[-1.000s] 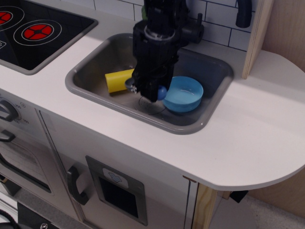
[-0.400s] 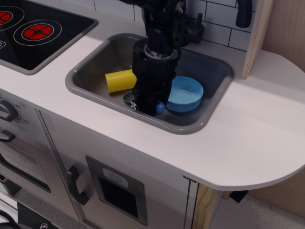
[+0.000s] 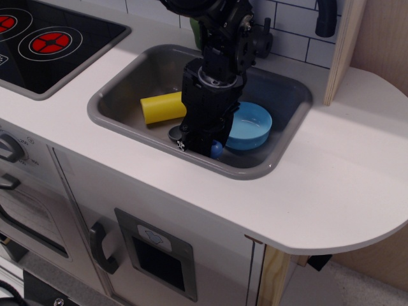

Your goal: Take spoon out of bowl sink

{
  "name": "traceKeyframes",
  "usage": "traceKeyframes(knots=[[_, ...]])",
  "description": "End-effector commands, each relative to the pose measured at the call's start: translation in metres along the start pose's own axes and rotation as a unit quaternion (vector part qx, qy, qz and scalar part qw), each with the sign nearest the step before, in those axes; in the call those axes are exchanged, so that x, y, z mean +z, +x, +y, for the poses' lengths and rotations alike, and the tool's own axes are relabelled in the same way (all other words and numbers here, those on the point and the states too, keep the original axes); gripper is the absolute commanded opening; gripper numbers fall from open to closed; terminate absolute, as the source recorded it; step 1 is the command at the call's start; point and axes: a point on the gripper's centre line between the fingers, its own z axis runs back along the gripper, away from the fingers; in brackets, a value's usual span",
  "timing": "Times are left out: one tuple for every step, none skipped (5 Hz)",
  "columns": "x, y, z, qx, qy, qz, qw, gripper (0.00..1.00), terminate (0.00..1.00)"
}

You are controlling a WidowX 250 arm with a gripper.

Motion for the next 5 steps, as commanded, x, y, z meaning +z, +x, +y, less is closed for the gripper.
traceKeyframes(knots=[[0.032,0.004,-0.004,-0.015,-0.017,-0.029,0.9993,1.0,0.0],[0.052,0.011,-0.006,-0.031,-0.039,-0.044,0.9978,1.0,0.0],[0.074,0.022,-0.009,-0.058,-0.065,-0.083,0.9927,1.0,0.0],[0.099,0.042,-0.009,-0.095,-0.083,-0.1,0.987,1.0,0.0],[0.099,0.042,-0.009,-0.095,-0.083,-0.1,0.987,1.0,0.0]])
